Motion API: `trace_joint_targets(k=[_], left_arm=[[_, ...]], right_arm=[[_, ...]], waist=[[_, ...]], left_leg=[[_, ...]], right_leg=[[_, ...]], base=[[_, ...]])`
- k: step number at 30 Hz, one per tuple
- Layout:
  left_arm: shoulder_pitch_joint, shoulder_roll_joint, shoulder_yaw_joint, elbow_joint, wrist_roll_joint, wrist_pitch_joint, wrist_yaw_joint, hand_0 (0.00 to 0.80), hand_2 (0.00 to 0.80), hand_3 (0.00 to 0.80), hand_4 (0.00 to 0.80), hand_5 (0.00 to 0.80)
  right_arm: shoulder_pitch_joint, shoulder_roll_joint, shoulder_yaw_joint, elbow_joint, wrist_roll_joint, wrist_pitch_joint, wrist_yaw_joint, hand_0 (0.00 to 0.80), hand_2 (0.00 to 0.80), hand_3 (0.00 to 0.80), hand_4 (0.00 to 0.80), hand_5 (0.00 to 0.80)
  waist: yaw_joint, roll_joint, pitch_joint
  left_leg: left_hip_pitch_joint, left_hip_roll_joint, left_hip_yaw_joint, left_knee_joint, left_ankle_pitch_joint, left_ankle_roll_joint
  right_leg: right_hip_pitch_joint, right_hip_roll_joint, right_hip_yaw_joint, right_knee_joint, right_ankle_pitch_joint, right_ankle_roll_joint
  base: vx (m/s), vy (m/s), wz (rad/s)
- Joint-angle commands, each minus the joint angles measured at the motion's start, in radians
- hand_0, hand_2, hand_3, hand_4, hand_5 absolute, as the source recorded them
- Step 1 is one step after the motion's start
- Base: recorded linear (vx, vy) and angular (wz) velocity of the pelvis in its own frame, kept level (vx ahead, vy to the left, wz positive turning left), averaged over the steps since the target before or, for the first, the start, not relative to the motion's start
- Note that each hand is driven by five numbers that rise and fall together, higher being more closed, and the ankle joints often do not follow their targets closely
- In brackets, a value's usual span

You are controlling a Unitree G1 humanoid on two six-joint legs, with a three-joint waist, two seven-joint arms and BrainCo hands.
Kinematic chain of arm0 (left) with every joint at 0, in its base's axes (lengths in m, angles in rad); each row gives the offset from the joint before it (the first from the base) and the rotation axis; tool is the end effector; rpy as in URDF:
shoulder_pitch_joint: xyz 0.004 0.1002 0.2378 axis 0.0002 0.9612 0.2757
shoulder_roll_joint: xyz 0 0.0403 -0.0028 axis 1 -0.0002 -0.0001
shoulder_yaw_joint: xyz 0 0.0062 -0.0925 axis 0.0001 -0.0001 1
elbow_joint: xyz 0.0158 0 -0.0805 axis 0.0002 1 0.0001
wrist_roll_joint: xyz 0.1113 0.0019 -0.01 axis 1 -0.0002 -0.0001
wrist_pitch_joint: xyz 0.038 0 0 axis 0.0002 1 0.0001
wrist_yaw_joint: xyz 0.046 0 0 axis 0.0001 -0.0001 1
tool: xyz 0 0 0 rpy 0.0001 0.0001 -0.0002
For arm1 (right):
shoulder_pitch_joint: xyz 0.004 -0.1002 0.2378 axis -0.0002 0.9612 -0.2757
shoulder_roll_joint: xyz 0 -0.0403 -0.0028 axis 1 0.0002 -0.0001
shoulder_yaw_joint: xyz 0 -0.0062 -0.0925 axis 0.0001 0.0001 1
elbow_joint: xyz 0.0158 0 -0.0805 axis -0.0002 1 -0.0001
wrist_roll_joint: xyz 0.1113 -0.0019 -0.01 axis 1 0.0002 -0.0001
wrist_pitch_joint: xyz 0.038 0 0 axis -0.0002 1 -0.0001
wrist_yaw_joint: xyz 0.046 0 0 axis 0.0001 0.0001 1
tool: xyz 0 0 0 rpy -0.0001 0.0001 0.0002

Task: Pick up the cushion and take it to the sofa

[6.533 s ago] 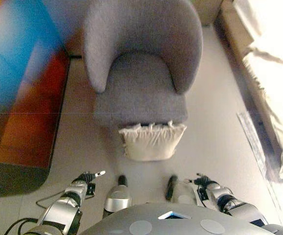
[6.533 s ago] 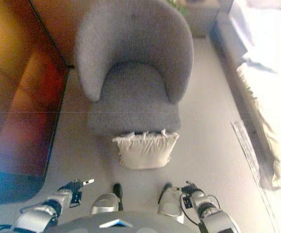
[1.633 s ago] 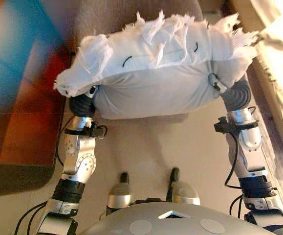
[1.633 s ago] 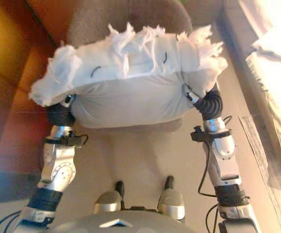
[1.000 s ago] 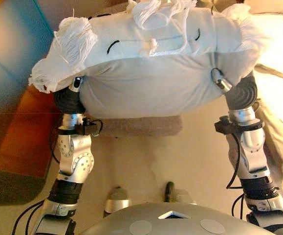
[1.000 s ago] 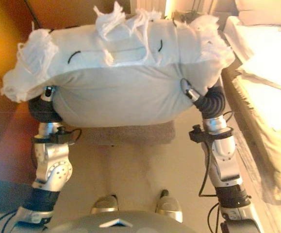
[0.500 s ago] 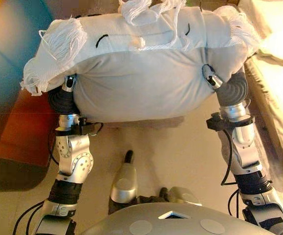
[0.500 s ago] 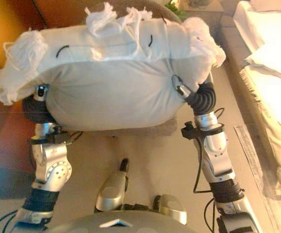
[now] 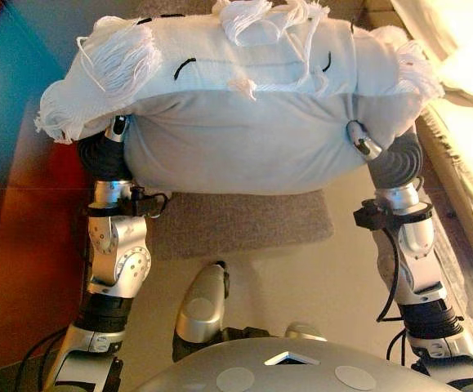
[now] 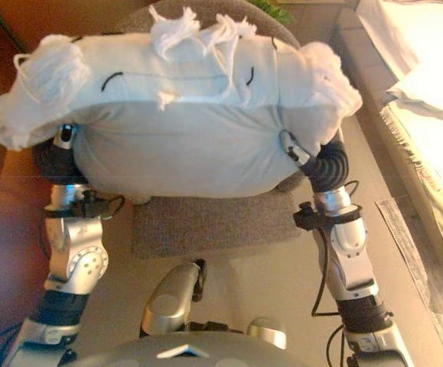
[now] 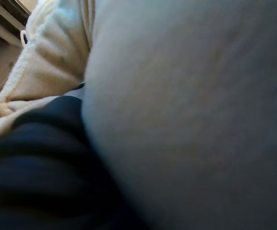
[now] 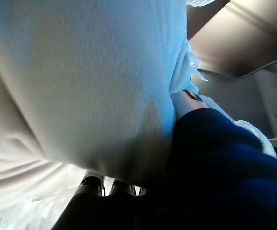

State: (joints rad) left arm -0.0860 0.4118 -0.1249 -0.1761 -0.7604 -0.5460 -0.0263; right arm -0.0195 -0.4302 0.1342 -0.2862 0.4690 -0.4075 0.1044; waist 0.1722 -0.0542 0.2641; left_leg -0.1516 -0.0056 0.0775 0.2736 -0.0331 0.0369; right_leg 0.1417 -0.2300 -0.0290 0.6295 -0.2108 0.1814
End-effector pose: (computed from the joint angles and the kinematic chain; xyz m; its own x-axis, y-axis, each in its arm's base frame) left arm 0.2167 0.1882 0.1302 0.7568 -0.0142 0.6535 0.2792 0.9110 -0.3035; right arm 0.2038 -0.1772 0.1318 0.7555 0.2874 0.5887 -0.3323 0.9426 -0.0337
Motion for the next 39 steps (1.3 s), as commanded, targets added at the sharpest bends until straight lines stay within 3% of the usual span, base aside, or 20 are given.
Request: trace_joint_targets(k=[1, 3, 5, 7, 10, 14, 16, 18, 20, 22, 24, 30, 34, 39], left_arm=[[-0.049, 0.01, -0.047, -0.135, 0.04, -0.046, -0.066, 0.8, 0.8, 0.8, 0.8, 0.8], [-0.041, 0.007, -0.045, -0.143, 0.05, -0.032, -0.068, 0.8, 0.8, 0.8, 0.8, 0.8], [-0.03, 0.0, -0.053, -0.139, 0.063, -0.026, -0.068, 0.8, 0.8, 0.8, 0.8, 0.8], [-0.035, -0.011, -0.068, -0.126, 0.066, -0.031, -0.088, 0.8, 0.8, 0.8, 0.8, 0.8], [-0.049, -0.025, -0.077, -0.121, 0.063, -0.01, -0.092, 0.8, 0.8, 0.8, 0.8, 0.8], [-0.037, -0.046, -0.086, -0.108, 0.069, 0.025, -0.015, 0.8, 0.8, 0.8, 0.8, 0.8], [-0.013, -0.047, -0.076, -0.091, 0.067, 0.015, -0.023, 0.8, 0.8, 0.8, 0.8, 0.8], [0.004, -0.054, -0.08, -0.074, 0.071, 0.037, -0.019, 0.8, 0.8, 0.8, 0.8, 0.8], [-0.005, -0.068, -0.097, -0.031, 0.083, 0.043, -0.018, 0.8, 0.8, 0.8, 0.8, 0.8], [-0.031, -0.071, -0.118, 0.026, 0.103, 0.026, 0.0, 0.8, 0.8, 0.8, 0.8, 0.8], [-0.051, -0.078, -0.126, 0.06, 0.12, 0.035, 0.024, 0.8, 0.8, 0.8, 0.8, 0.8], [-0.159, -0.103, -0.179, 0.239, 0.197, 0.118, 0.089, 0.8, 0.8, 0.8, 0.8, 0.8], [-0.216, -0.126, -0.185, 0.382, 0.216, 0.139, 0.074, 0.8, 0.8, 0.8, 0.8, 0.8], [-0.309, -0.158, -0.212, 0.589, 0.198, 0.179, 0.079, 0.8, 0.8, 0.8, 0.8, 0.8]], right_arm=[[-0.08, -0.001, 0.046, -0.112, -0.026, -0.094, -0.006, 0.8, 0.8, 0.8, 0.8, 0.8], [-0.083, 0.004, 0.054, -0.103, -0.025, -0.096, -0.018, 0.8, 0.8, 0.8, 0.8, 0.8], [-0.082, 0.005, 0.071, -0.097, -0.041, -0.099, -0.029, 0.8, 0.8, 0.8, 0.8, 0.8], [-0.094, 0.005, 0.084, -0.075, -0.048, -0.097, -0.052, 0.8, 0.8, 0.8, 0.8, 0.8], [-0.119, 0.006, 0.079, -0.032, -0.039, -0.067, -0.062, 0.8, 0.8, 0.8, 0.8, 0.8], [-0.136, -0.009, 0.075, -0.02, -0.023, 0.012, -0.044, 0.8, 0.8, 0.8, 0.8, 0.8], [-0.121, -0.019, 0.08, -0.019, -0.031, 0.005, -0.032, 0.8, 0.8, 0.8, 0.8, 0.8], [-0.11, -0.02, 0.081, -0.001, -0.046, 0.012, -0.051, 0.8, 0.8, 0.8, 0.8, 0.8], [-0.124, -0.011, 0.09, 0.04, -0.065, 0.038, -0.086, 0.8, 0.8, 0.8, 0.8, 0.8], [-0.158, -0.013, 0.106, 0.094, -0.047, 0.058, -0.107, 0.8, 0.8, 0.8, 0.8, 0.8], [-0.178, -0.004, 0.114, 0.128, -0.033, 0.088, -0.117, 0.8, 0.8, 0.8, 0.8, 0.8], [-0.227, 0.054, 0.15, 0.303, -0.018, 0.14, -0.173, 0.8, 0.8, 0.8, 0.8, 0.8], [-0.258, 0.114, 0.173, 0.417, -0.054, 0.148, -0.238, 0.8, 0.8, 0.8, 0.8, 0.8], [-0.336, 0.16, 0.186, 0.573, -0.028, 0.22, -0.316, 0.8, 0.8, 0.8, 0.8, 0.8]], waist=[[-0.034, 0.004, -0.14], [-0.048, 0.007, -0.128], [-0.07, 0.004, -0.126], [-0.102, 0.003, -0.131], [-0.122, 0.009, -0.142], [-0.111, -0.009, -0.161], [-0.108, -0.016, -0.151], [-0.105, -0.017, -0.139], [-0.099, -0.004, -0.134], [-0.092, 0.006, -0.132], [-0.095, 0.006, -0.141], [-0.118, 0.009, -0.185], [-0.132, 0.02, -0.2], [-0.154, 0.032, -0.205]], left_leg=[[0.039, 0.036, -0.053, -0.209, 0.113, -0.052], [0.083, 0.025, -0.077, -0.221, 0.097, -0.056], [0.127, 0.012, -0.093, -0.224, 0.072, -0.06], [0.175, 0.006, -0.117, -0.241, 0.04, -0.061], [0.213, 0.019, -0.155, -0.251, 0.006, -0.066], [0.198, 0.018, -0.165, -0.13, -0.023, -0.095], [0.145, 0.008, -0.147, 0.004, -0.004, -0.107], [0.108, 0.015, -0.106, 0.046, 0.016, -0.115], [0.114, 0.041, -0.08, -0.053, 0.037, -0.123], [0.117, 0.05, -0.111, -0.105, 0.052, -0.128], [0.158, 0.05, -0.11, -0.17, 0.015, -0.117], [0.265, 0.062, -0.054, -0.321, 0.023, -0.115], [0.29, 0.062, -0.028, -0.348, 0.017, -0.107], [0.316, 0.056, -0.008, -0.357, 0.005, -0.1]], right_leg=[[-0.073, 0.077, -0.124, -0.229, 0.198, -0.032], [-0.109, 0.096, -0.155, -0.337, 0.171, -0.06], [-0.125, 0.091, -0.144, -0.458, 0.206, -0.063], [-0.148, 0.095, -0.084, -0.54, 0.251, -0.051], [-0.145, 0.105, -0.03, -0.557, 0.248, -0.056], [-0.09, 0.092, -0.056, -0.612, 0.25, -0.075], [-0.08, 0.088, -0.073, -0.607, 0.24, -0.095], [-0.061, 0.092, -0.094, -0.608, 0.233, -0.107], [-0.038, 0.099, -0.111, -0.618, 0.223, -0.103], [-0.027, 0.099, -0.108, -0.625, 0.209, -0.1], [-0.025, 0.09, -0.113, -0.629, 0.206, -0.094], [0.009, 0.081, -0.137, -0.706, 0.242, -0.07], [0.009, 0.071, -0.141, -0.709, 0.25, -0.059], [0.014, 0.06, -0.132, -0.709, 0.256, -0.049]], base=[[0.319, -0.085, 0.02], [0.31, -0.122, 0.12], [0.302, -0.143, 0.38], [0.341, -0.128, 0.56], [0.332, -0.161, 0.77], [0.221, -0.16, 0.39], [0.134, -0.091, 0.18], [0.176, -0.023, 0.35], [0.22, 0.079, 0.49], [0.209, 0.12, 0.5], [0.231, 0.125, 0.16], [0.242, 0.08, 0.11], [0.118, 0.054, -0.01], [0.079, 0.029, -0.01]])
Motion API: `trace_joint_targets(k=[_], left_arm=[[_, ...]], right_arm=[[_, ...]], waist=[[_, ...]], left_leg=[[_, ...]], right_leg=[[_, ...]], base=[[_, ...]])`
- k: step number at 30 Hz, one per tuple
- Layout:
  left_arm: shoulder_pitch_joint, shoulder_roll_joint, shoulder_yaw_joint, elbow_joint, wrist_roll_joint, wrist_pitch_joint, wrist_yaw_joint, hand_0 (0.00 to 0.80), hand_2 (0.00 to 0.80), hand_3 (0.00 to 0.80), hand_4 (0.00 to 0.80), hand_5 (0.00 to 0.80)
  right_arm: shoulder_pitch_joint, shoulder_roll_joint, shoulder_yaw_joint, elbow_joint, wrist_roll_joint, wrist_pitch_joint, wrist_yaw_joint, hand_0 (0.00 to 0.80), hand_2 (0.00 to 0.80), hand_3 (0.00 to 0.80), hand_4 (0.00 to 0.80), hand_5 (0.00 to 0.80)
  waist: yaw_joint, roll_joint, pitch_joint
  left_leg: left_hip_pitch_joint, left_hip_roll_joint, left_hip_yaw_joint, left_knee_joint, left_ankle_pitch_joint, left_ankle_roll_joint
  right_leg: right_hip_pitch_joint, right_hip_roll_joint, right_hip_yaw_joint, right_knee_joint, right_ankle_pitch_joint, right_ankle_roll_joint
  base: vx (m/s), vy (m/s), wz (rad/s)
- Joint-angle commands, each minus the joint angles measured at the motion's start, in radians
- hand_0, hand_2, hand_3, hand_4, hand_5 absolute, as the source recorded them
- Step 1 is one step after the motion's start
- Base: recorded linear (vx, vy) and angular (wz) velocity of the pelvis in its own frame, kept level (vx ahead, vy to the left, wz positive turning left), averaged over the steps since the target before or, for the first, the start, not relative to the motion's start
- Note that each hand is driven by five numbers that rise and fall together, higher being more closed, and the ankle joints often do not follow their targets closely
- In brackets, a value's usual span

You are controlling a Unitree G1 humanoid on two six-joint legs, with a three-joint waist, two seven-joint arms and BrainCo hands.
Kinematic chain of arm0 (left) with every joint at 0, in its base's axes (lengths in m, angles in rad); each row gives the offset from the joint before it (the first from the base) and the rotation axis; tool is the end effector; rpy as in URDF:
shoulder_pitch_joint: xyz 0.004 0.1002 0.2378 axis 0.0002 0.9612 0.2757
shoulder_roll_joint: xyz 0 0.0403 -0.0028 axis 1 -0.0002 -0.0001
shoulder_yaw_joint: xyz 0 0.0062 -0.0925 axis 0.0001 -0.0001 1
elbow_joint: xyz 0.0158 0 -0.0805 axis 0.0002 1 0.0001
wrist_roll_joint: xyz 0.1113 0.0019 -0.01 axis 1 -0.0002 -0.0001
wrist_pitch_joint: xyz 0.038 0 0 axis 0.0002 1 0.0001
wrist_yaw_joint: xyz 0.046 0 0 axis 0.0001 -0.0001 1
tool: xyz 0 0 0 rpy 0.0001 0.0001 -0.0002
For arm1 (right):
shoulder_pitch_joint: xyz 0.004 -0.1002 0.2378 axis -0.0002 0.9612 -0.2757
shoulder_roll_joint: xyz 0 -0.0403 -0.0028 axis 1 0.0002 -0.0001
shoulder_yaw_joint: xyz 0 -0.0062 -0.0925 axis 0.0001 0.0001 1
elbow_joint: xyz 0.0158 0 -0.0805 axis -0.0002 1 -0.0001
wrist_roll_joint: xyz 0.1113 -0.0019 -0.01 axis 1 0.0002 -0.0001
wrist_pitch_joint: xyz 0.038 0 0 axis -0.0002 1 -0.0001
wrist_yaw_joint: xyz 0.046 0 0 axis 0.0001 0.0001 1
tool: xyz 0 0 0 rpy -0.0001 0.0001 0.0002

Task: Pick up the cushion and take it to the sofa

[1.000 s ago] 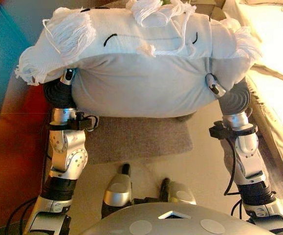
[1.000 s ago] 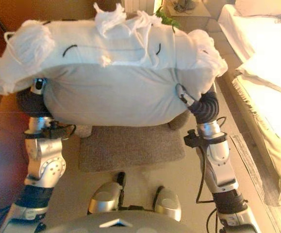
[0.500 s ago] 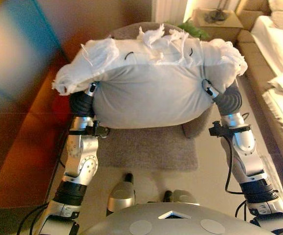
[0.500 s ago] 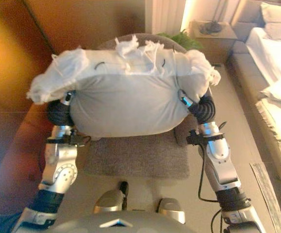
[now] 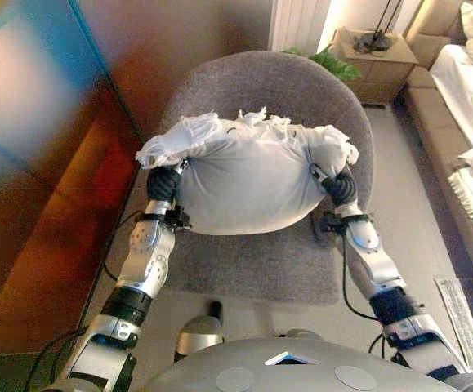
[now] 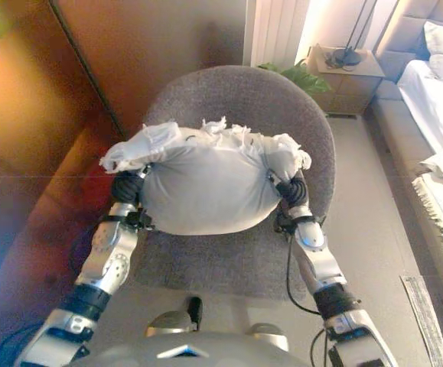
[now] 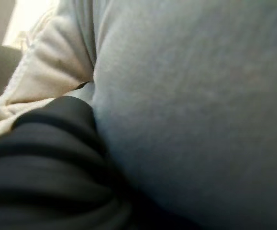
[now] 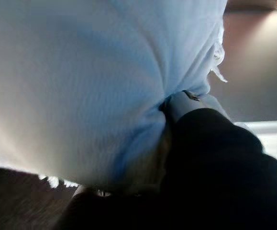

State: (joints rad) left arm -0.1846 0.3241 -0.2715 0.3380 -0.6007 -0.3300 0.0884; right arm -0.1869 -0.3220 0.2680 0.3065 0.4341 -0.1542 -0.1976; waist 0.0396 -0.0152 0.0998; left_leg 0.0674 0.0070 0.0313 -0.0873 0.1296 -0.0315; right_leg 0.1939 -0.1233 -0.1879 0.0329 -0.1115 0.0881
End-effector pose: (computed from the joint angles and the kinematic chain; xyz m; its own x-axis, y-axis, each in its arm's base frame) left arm 0.2406 0.1691 0.0389 0.9971 -0.0276 0.0706 0.0431 0.9727 -0.2282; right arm 0.2417 -0.1638 0.0375 0.9984 -0.0099 -0.0562 0.0130 0.9984 0.0557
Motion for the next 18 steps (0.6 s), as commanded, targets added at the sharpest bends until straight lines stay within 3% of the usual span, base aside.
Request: trace_joint_targets(k=[1, 8, 18], left_arm=[[-0.235, -0.081, -0.07, 0.135, 0.053, -0.036, -0.029, 0.8, 0.8, 0.8, 0.8, 0.8], [-0.307, -0.126, -0.097, 0.33, 0.069, 0.028, -0.003, 0.8, 0.8, 0.8, 0.8, 0.8], [-0.298, -0.128, -0.1, 0.566, 0.086, 0.261, 0.055, 0.8, 0.8, 0.8, 0.8, 0.8]], right_arm=[[-0.193, 0.06, 0.056, 0.031, 0.023, -0.024, -0.027, 0.8, 0.8, 0.8, 0.8, 0.8], [-0.232, 0.106, 0.072, 0.194, 0.036, 0.023, -0.102, 0.8, 0.8, 0.8, 0.8, 0.8], [-0.243, 0.107, 0.037, 0.468, 0.178, 0.245, 0.021, 0.8, 0.8, 0.8, 0.8, 0.8]], waist=[[-0.026, -0.004, -0.044], [-0.042, 0.012, -0.068], [-0.045, 0.005, -0.124]], left_leg=[[0.105, 0.041, 0.042, 0.003, -0.16, -0.031], [0.149, 0.037, 0.058, 0.0, -0.174, -0.031], [0.215, 0.039, 0.069, 0.0, -0.18, -0.041]], right_leg=[[-0.033, -0.048, 0.029, -0.114, 0.158, 0.045], [0.0, -0.053, 0.04, -0.118, 0.161, 0.053], [0.065, -0.039, 0.046, -0.12, 0.156, 0.057]], base=[[0.109, 0.025, -0.07], [0.141, 0.001, -0.09], [0.185, -0.038, -0.08]])
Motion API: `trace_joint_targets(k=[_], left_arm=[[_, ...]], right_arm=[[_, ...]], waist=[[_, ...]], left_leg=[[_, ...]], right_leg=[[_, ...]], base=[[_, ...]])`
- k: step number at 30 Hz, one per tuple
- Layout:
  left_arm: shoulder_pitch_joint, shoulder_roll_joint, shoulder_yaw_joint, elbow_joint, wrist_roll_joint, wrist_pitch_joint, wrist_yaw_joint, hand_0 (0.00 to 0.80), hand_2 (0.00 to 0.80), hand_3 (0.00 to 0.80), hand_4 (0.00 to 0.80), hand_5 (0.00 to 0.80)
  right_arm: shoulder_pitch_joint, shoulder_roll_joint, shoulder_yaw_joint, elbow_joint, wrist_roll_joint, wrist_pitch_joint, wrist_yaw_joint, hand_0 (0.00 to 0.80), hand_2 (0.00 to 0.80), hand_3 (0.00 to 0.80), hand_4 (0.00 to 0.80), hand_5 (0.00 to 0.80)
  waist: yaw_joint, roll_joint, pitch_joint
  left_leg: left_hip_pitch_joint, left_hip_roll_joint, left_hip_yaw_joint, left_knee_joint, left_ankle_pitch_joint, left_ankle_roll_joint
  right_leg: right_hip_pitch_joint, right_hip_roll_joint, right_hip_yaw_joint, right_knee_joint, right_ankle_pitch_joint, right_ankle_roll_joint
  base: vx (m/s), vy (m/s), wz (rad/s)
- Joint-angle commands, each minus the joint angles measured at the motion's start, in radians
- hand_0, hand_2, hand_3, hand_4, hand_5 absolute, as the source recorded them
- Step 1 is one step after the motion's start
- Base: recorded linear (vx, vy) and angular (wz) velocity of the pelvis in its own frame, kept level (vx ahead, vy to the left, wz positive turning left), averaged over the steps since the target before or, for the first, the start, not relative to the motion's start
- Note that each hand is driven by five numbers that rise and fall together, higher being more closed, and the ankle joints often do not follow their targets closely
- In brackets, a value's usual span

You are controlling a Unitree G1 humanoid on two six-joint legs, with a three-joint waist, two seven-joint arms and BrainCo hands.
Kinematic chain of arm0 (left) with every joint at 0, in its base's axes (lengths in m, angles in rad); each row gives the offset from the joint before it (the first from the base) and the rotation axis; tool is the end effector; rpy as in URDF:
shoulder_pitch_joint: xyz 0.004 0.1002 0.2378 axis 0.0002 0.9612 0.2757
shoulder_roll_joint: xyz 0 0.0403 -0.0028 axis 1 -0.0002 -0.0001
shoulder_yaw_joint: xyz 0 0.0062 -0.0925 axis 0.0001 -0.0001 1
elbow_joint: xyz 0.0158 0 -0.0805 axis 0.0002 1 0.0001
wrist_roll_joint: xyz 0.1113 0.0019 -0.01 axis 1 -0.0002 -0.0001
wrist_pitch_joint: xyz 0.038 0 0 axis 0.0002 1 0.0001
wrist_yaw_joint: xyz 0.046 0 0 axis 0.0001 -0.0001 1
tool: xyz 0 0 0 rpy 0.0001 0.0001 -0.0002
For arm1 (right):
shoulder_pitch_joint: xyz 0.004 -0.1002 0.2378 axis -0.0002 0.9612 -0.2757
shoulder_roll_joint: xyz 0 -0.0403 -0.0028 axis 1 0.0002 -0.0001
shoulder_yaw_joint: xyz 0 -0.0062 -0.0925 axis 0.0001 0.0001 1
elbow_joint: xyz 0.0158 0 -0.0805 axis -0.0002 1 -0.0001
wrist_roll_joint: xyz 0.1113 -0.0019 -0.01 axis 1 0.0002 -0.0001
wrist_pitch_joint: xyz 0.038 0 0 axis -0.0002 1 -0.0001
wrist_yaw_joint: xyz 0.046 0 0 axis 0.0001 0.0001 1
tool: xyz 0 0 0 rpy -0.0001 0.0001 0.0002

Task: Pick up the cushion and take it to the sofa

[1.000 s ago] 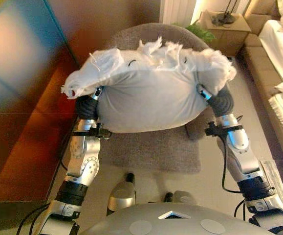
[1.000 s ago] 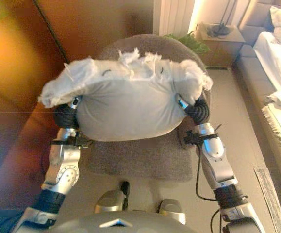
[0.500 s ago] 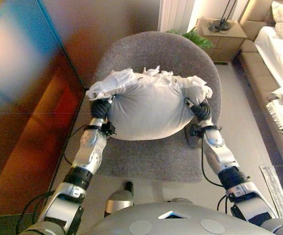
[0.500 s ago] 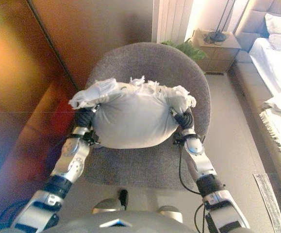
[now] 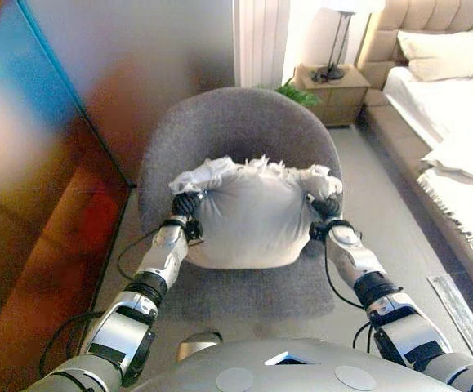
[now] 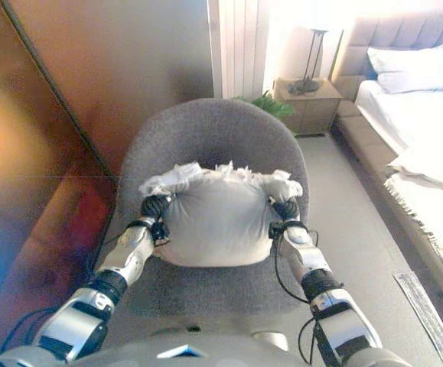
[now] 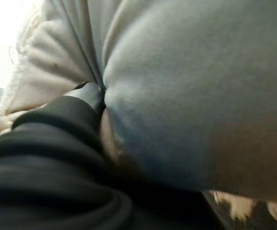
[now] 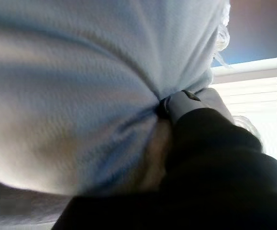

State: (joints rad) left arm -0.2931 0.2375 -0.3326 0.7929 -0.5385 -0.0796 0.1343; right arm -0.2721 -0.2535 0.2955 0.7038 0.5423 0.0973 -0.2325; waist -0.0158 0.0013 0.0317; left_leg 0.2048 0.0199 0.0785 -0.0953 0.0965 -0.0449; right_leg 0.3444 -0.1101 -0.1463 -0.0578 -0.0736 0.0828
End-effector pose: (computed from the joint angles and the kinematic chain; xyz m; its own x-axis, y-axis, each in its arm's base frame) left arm 0.2340 0.1625 -0.0294 0.8776 0.0242 -0.4788 -0.0651 0.9955 -0.0690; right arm 0.2339 -0.1657 -0.0250 0.8119 -0.1069 -0.5739 0.1463 0.9890 0.0226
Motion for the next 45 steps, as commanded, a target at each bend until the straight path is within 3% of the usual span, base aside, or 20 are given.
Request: trace_joint_targets(k=[1, 3, 4, 5, 6, 7, 8, 9, 10, 13, 14, 15, 21, 24, 27, 34, 45], left_arm=[[-0.189, -0.041, -0.044, 0.127, 0.027, 0.025, 0.016, 0.8, 0.8, 0.8, 0.8, 0.8], [-0.193, -0.039, -0.051, 0.155, 0.012, 0.047, 0.028, 0.787, 0.787, 0.787, 0.787, 0.787], [-0.196, -0.038, -0.049, 0.162, 0.011, 0.063, 0.025, 0.621, 0.621, 0.621, 0.621, 0.621], [-0.198, -0.04, -0.049, 0.169, 0.012, 0.082, 0.023, 0.511, 0.511, 0.511, 0.511, 0.511], [-0.198, -0.042, -0.054, 0.181, 0.014, 0.101, 0.024, 0.477, 0.477, 0.477, 0.477, 0.477], [-0.198, -0.042, -0.058, 0.191, 0.019, 0.105, 0.024, 0.392, 0.392, 0.392, 0.392, 0.392], [-0.196, -0.042, -0.062, 0.2, 0.026, 0.112, 0.024, 0.198, 0.198, 0.198, 0.198, 0.198], [-0.194, -0.039, -0.063, 0.205, 0.033, 0.129, 0.021, 0.066, 0.066, 0.066, 0.066, 0.066], [-0.192, -0.038, -0.063, 0.212, 0.038, 0.146, 0.015, 0.0, 0.0, 0.0, 0.0, 0.0], [-0.175, -0.041, -0.072, 0.244, 0.044, 0.19, -0.003, 0.0, 0.0, 0.0, 0.0, 0.0], [-0.173, -0.04, -0.073, 0.25, 0.039, 0.193, 0.001, 0.0, 0.0, 0.0, 0.0, 0.0], [-0.17, -0.038, -0.074, 0.26, 0.028, 0.204, 0.014, 0.0, 0.0, 0.0, 0.0, 0.0], [-0.166, 0.013, -0.055, 0.259, 0.037, 0.191, 0.063, 0.0, 0.0, 0.0, 0.0, 0.0], [-0.153, 0.094, 0.014, 0.252, -0.005, 0.184, 0.127, 0.0, 0.0, 0.0, 0.0, 0.0], [-0.152, 0.173, 0.086, 0.238, -0.01, 0.146, 0.118, 0.0, 0.0, 0.0, 0.0, 0.0], [-0.022, 0.3, 0.224, 0.212, 0.084, 0.092, 0.132, 0.0, 0.0, 0.0, 0.0, 0.0], [0.197, 0.381, 0.449, 0.224, 0.087, -0.05, 0.234, 0.0, 0.0, 0.0, 0.0, 0.0]], right_arm=[[-0.168, 0.036, 0.003, 0.099, 0.086, 0.007, 0.068, 0.8, 0.8, 0.8, 0.8, 0.8], [-0.183, 0.035, -0.006, 0.152, 0.088, 0.022, 0.105, 0.8, 0.8, 0.8, 0.8, 0.8], [-0.188, 0.03, -0.01, 0.177, 0.076, 0.034, 0.116, 0.8, 0.8, 0.8, 0.8, 0.8], [-0.191, 0.029, -0.01, 0.199, 0.064, 0.053, 0.127, 0.8, 0.8, 0.8, 0.8, 0.8], [-0.193, 0.026, -0.01, 0.22, 0.053, 0.079, 0.134, 0.8, 0.8, 0.8, 0.8, 0.8], [-0.197, 0.022, -0.009, 0.239, 0.042, 0.089, 0.139, 0.8, 0.8, 0.8, 0.8, 0.8], [-0.2, 0.015, -0.009, 0.266, 0.033, 0.095, 0.152, 0.8, 0.8, 0.8, 0.8, 0.8], [-0.206, 0.009, -0.011, 0.286, 0.022, 0.115, 0.172, 0.8, 0.8, 0.8, 0.8, 0.8], [-0.209, 0.004, -0.009, 0.304, 0.002, 0.134, 0.194, 0.8, 0.8, 0.8, 0.8, 0.8], [-0.209, -0.022, 0.012, 0.351, -0.054, 0.198, 0.238, 0.8, 0.8, 0.8, 0.8, 0.8], [-0.21, -0.028, 0.015, 0.358, -0.057, 0.198, 0.227, 0.226, 0.226, 0.226, 0.226, 0.226], [-0.219, -0.036, 0.015, 0.374, -0.055, 0.19, 0.201, 0.0, 0.0, 0.0, 0.0, 0.0], [-0.278, -0.092, -0.055, 0.338, -0.007, 0.085, 0.02, 0.0, 0.0, 0.0, 0.0, 0.0], [-0.294, -0.177, -0.118, 0.302, -0.019, 0.068, -0.011, 0.0, 0.0, 0.0, 0.0, 0.0], [-0.317, -0.256, -0.163, 0.265, -0.011, 0.039, 0.005, 0.0, 0.0, 0.0, 0.0, 0.0], [-0.152, -0.418, -0.351, 0.124, 0.006, -0.029, -0.076, 0.0, 0.0, 0.0, 0.0, 0.0], [0.102, -0.509, -0.635, 0.139, -0.015, -0.168, -0.186, 0.0, 0.0, 0.0, 0.0, 0.0]], waist=[[0.012, -0.012, -0.06], [0.015, -0.012, -0.068], [0.016, -0.012, -0.072], [0.018, -0.011, -0.075], [0.02, -0.011, -0.078], [0.022, -0.011, -0.08], [0.026, -0.011, -0.083], [0.029, -0.013, -0.086], [0.031, -0.014, -0.089], [0.041, -0.018, -0.103], [0.043, -0.019, -0.104], [0.045, -0.02, -0.106], [0.044, -0.003, -0.097], [0.044, 0.009, -0.084], [0.044, 0.015, -0.071], [0.04, 0.021, -0.044], [0.04, 0.018, -0.014]], left_leg=[[0.082, 0.026, 0.02, 0.008, -0.147, -0.029], [0.086, 0.025, 0.017, 0.008, -0.147, -0.03], [0.088, 0.025, 0.017, 0.008, -0.147, -0.032], [0.09, 0.026, 0.016, 0.008, -0.145, -0.033], [0.094, 0.026, 0.014, 0.008, -0.143, -0.035], [0.096, 0.026, 0.011, 0.008, -0.141, -0.036], [0.098, 0.026, 0.008, 0.008, -0.139, -0.037], [0.093, 0.025, 0.007, 0.008, -0.125, -0.037], [0.095, 0.025, 0.005, 0.008, -0.122, -0.037], [0.107, 0.025, -0.004, 0.008, -0.111, -0.04], [0.11, 0.026, -0.006, 0.008, -0.109, -0.04], [0.112, 0.026, -0.009, 0.008, -0.108, -0.04], [0.114, 0.025, -0.015, 0.008, -0.11, -0.043], [0.108, 0.02, -0.018, 0.008, -0.118, -0.043], [0.105, 0.018, -0.019, 0.008, -0.125, -0.044], [0.105, 0.016, -0.018, 0.008, -0.142, -0.046], [0.076, 0.013, -0.009, 0.008, -0.146, -0.04]], right_leg=[[-0.081, -0.051, 0.004, -0.029, 0.117, 0.063], [-0.075, -0.049, 0.003, -0.029, 0.115, 0.064], [-0.072, -0.049, 0.0, -0.029, 0.114, 0.064], [-0.069, -0.05, -0.003, -0.029, 0.116, 0.064], [-0.065, -0.05, -0.006, -0.029, 0.118, 0.064], [-0.062, -0.049, -0.009, -0.029, 0.119, 0.065], [-0.058, -0.048, -0.013, -0.029, 0.121, 0.065], [-0.063, -0.048, -0.015, -0.029, 0.133, 0.063], [-0.059, -0.048, -0.017, -0.029, 0.134, 0.063], [-0.043, -0.047, -0.021, -0.029, 0.141, 0.064], [-0.04, -0.046, -0.022, -0.029, 0.143, 0.064], [-0.037, -0.045, -0.022, -0.029, 0.145, 0.064], [-0.034, -0.046, -0.027, -0.029, 0.144, 0.064], [-0.04, -0.05, -0.035, -0.029, 0.137, 0.068], [-0.042, -0.055, -0.048, -0.029, 0.128, 0.066], [-0.04, -0.056, -0.067, -0.029, 0.113, 0.068], [-0.067, -0.057, -0.06, -0.029, 0.102, 0.065]], base=[[0.174, -0.028, 0.0], [0.121, -0.007, 0.01], [0.108, 0.004, 0.01], [0.12, 0.006, 0.0], [0.115, 0.003, 0.0], [0.114, 0.002, 0.02], [0.083, 0.001, 0.03], [0.106, 0.004, 0.04], [0.151, 0.007, 0.04], [0.196, 0.005, 0.02], [0.109, 0.001, 0.02], [0.118, 0.005, 0.02], [0.034, 0.044, 0.0], [-0.06, 0.08, 0.01], [-0.064, 0.071, 0.02], [-0.05, 0.014, 0.06], [-0.103, -0.005, 0.0]])
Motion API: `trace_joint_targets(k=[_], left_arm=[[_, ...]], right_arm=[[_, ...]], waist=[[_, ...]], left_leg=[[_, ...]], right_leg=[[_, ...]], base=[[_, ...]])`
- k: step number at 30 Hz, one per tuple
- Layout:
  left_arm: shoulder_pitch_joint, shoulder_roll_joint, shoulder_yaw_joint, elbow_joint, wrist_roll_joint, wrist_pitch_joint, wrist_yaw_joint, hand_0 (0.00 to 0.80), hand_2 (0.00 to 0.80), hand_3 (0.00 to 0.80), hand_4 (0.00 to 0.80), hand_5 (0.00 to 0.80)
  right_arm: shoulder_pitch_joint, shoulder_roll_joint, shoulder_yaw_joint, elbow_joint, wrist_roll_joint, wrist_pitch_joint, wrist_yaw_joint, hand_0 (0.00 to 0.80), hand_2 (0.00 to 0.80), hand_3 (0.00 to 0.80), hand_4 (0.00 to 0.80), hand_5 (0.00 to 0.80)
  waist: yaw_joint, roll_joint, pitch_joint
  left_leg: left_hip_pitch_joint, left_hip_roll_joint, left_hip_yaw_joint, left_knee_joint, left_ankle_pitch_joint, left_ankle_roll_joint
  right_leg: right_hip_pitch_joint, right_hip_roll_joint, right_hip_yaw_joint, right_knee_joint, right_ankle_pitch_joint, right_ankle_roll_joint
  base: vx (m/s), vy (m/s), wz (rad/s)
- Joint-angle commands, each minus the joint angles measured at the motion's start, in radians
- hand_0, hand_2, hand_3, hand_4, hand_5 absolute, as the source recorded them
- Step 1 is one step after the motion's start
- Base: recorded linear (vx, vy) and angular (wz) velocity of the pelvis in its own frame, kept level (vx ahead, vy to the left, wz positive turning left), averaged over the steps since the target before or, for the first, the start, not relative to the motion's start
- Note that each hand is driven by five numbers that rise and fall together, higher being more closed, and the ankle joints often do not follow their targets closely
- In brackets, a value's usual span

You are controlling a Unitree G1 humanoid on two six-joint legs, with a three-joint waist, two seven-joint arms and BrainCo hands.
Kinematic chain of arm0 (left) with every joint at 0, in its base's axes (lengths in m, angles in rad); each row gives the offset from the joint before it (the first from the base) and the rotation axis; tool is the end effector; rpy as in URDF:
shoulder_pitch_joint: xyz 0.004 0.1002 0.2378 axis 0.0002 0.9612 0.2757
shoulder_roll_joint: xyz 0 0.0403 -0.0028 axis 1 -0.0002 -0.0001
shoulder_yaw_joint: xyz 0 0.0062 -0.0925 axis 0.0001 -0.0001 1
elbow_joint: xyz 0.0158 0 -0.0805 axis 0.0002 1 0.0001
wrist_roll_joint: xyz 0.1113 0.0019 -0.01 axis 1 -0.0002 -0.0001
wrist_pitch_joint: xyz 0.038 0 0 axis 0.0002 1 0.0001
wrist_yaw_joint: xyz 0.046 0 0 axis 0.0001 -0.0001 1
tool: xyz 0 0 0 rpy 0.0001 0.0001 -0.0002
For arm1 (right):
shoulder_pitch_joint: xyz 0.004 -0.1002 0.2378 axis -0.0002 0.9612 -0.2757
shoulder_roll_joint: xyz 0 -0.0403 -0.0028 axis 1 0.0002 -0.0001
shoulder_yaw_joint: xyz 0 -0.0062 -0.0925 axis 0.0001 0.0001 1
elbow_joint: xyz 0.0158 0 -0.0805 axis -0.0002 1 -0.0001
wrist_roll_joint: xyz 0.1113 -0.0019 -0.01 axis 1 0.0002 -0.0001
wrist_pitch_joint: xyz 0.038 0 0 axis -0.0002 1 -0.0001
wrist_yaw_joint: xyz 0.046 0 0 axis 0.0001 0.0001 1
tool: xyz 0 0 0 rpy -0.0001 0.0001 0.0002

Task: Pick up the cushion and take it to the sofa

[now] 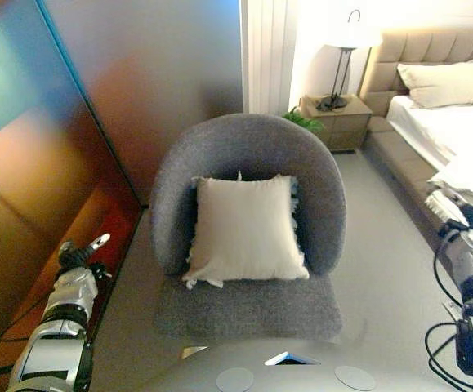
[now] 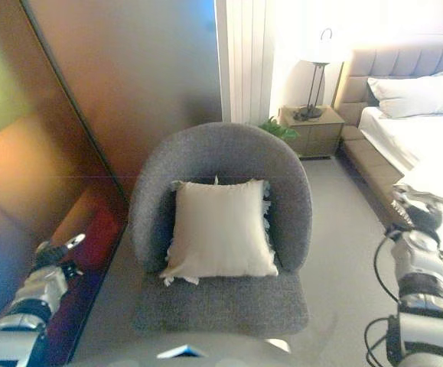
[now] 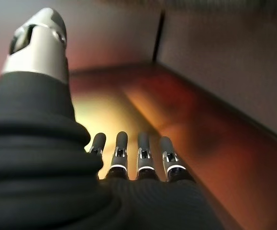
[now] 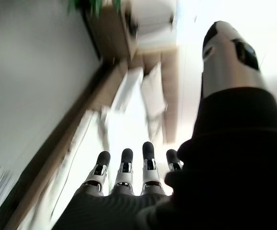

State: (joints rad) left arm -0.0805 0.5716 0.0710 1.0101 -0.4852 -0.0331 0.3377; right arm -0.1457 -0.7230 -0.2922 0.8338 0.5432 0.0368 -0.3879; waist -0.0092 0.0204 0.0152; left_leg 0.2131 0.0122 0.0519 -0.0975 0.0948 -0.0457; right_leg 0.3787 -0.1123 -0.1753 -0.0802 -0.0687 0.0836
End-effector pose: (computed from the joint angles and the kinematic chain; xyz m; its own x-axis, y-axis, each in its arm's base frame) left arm 0.1426 0.3374 -0.0347 0.4290 0.7412 -0.5163 -0.6337 0.6543 0.4128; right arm 0.1767 -0.3849 0.0437 0.4275 -0.8557 -0.2916 0.8284 0.4999 -0.2527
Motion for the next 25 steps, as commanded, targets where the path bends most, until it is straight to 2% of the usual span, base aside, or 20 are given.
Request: trace_joint_targets(k=[1, 5, 7, 9, 12, 16, 18, 20, 22, 23, 25], left_arm=[[0.016, 0.041, 0.064, -0.002, 0.039, -0.113, 0.033, 0.0, 0.0, 0.0, 0.0, 0.0], [0.142, -0.022, 0.095, 0.005, 0.075, -0.1, -0.039, 0.0, 0.0, 0.0, 0.0, 0.0], [0.189, -0.053, 0.099, 0.041, 0.101, -0.074, -0.082, 0.0, 0.0, 0.0, 0.0, 0.0], [0.235, -0.122, 0.097, 0.11, 0.085, -0.038, -0.091, 0.0, 0.0, 0.0, 0.0, 0.0], [0.251, -0.188, 0.093, 0.203, 0.128, 0.001, -0.084, 0.0, 0.0, 0.0, 0.0, 0.0], [0.231, -0.262, 0.037, 0.323, 0.168, 0.058, -0.089, 0.0, 0.0, 0.0, 0.0, 0.0], [0.212, -0.299, 0.013, 0.362, 0.162, 0.089, -0.099, 0.0, 0.0, 0.0, 0.0, 0.0], [0.189, -0.335, -0.006, 0.386, 0.157, 0.121, -0.122, 0.0, 0.0, 0.0, 0.0, 0.0], [0.172, -0.357, -0.035, 0.384, 0.152, 0.145, -0.136, 0.0, 0.0, 0.0, 0.0, 0.0], [0.156, -0.366, -0.056, 0.376, 0.159, 0.162, -0.156, 0.0, 0.0, 0.0, 0.0, 0.0], [0.137, -0.379, -0.088, 0.37, 0.163, 0.167, -0.185, 0.0, 0.0, 0.0, 0.0, 0.0]], right_arm=[[0.011, -0.028, -0.072, 0.007, -0.026, -0.116, -0.032, 0.0, 0.0, 0.0, 0.0, 0.0], [0.158, 0.063, -0.124, 0.008, -0.099, -0.109, -0.053, 0.0, 0.0, 0.0, 0.0, 0.0], [0.207, 0.113, -0.134, 0.059, -0.089, -0.096, -0.056, 0.0, 0.0, 0.0, 0.0, 0.0], [0.265, 0.193, -0.111, 0.199, -0.115, -0.122, -0.044, 0.0, 0.0, 0.0, 0.0, 0.0], [0.29, 0.306, -0.027, 0.362, -0.106, -0.11, -0.025, 0.0, 0.0, 0.0, 0.0, 0.0], [0.28, 0.425, 0.097, 0.486, -0.104, -0.053, 0.027, 0.0, 0.0, 0.0, 0.0, 0.0], [0.262, 0.471, 0.164, 0.51, -0.135, -0.007, 0.067, 0.0, 0.0, 0.0, 0.0, 0.0], [0.241, 0.509, 0.235, 0.519, -0.201, 0.035, 0.172, 0.0, 0.0, 0.0, 0.0, 0.0], [0.227, 0.54, 0.306, 0.508, -0.286, 0.056, 0.23, 0.0, 0.0, 0.0, 0.0, 0.0], [0.217, 0.553, 0.349, 0.501, -0.278, 0.063, 0.24, 0.0, 0.0, 0.0, 0.0, 0.0], [0.201, 0.553, 0.383, 0.49, -0.327, 0.077, 0.26, 0.0, 0.0, 0.0, 0.0, 0.0]], waist=[[0.033, -0.003, 0.007], [0.03, -0.012, 0.026], [0.029, -0.015, 0.037], [0.03, -0.022, 0.046], [0.037, -0.034, 0.053], [0.04, -0.044, 0.065], [0.039, -0.046, 0.067], [0.038, -0.047, 0.069], [0.037, -0.048, 0.071], [0.038, -0.047, 0.072], [0.037, -0.046, 0.075]], left_leg=[[0.062, 0.022, 0.019, 0.01, -0.145, -0.039], [0.045, 0.028, 0.028, 0.01, -0.151, -0.031], [0.036, 0.032, 0.036, 0.01, -0.148, -0.027], [0.026, 0.034, 0.039, 0.01, -0.145, -0.019], [0.009, 0.034, 0.036, 0.01, -0.141, -0.011], [-0.008, 0.034, 0.038, 0.01, -0.136, -0.003], [-0.012, 0.032, 0.035, 0.01, -0.137, 0.001], [-0.014, 0.031, 0.031, 0.01, -0.14, 0.003], [-0.015, 0.031, 0.031, 0.01, -0.14, 0.002], [-0.009, 0.031, 0.028, 0.01, -0.151, 0.001], [-0.006, 0.031, 0.023, 0.01, -0.155, 0.002]], right_leg=[[-0.107, -0.055, -0.029, -0.007, 0.096, 0.063], [-0.126, -0.053, -0.025, -0.007, 0.089, 0.064], [-0.134, -0.051, -0.024, -0.007, 0.09, 0.064], [-0.144, -0.045, -0.017, -0.007, 0.09, 0.059], [-0.158, -0.039, -0.008, -0.007, 0.091, 0.053], [-0.176, -0.032, 0.006, -0.001, 0.094, 0.042], [-0.183, -0.029, 0.016, 0.003, 0.094, 0.037], [-0.188, -0.028, 0.023, 0.007, 0.091, 0.032], [-0.191, -0.028, 0.028, 0.012, 0.088, 0.028], [-0.184, -0.027, 0.027, 0.013, 0.078, 0.029], [-0.181, -0.026, 0.025, 0.012, 0.074, 0.028]], base=[[-0.203, -0.043, -0.01], [-0.223, -0.044, -0.01], [-0.247, -0.042, -0.01], [-0.245, -0.053, -0.01], [-0.214, -0.067, 0.02], [-0.202, -0.056, -0.02], [-0.136, -0.019, -0.03], [-0.112, -0.009, -0.1], [-0.075, -0.003, -0.09], [-0.065, -0.002, -0.04], [-0.056, -0.004, -0.01]])
